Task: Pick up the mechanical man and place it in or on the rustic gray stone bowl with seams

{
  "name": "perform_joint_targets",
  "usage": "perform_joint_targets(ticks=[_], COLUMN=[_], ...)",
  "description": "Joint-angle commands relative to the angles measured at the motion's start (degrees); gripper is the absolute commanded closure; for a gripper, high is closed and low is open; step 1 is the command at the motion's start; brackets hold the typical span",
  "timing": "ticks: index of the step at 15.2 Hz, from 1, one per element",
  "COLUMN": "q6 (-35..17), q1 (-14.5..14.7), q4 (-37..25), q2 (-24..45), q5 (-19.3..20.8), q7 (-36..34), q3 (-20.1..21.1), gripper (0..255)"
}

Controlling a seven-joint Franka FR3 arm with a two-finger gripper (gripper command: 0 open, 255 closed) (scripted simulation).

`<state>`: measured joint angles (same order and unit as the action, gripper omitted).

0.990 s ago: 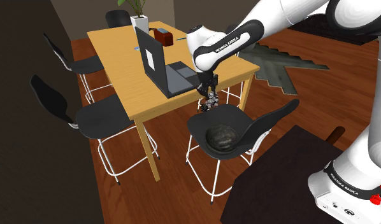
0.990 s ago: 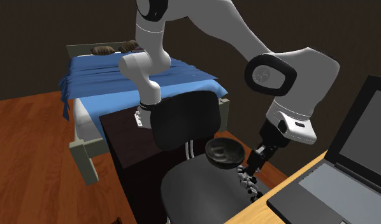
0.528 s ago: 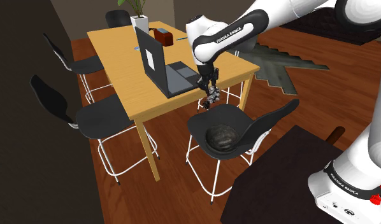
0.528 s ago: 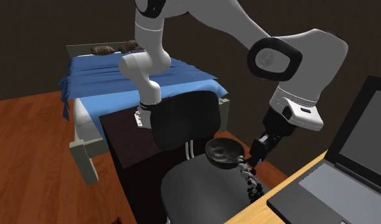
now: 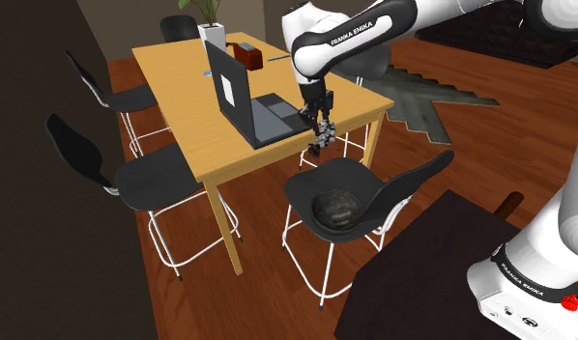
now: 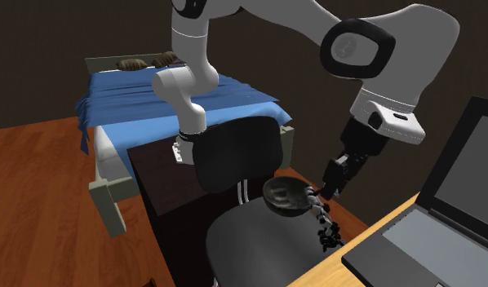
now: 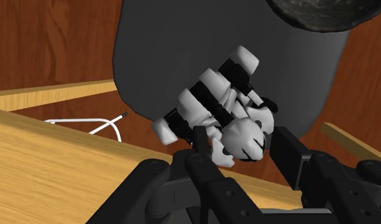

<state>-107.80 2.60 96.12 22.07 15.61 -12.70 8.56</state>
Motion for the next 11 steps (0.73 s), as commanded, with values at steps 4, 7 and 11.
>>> perform_joint_targets(ticks=[4, 7, 11], q6=[1.3, 1.2, 1.8], q1=[0.7, 1.7, 3.3], q4=[3.2, 8.9, 15.3], q2=[-4.2, -9.5, -16.1], q5=[-0.8, -1.8, -3.5], q7=[-1.0, -3.1, -5.7], q3=[0.8, 2.0, 3.7], gripper=[255, 255, 255])
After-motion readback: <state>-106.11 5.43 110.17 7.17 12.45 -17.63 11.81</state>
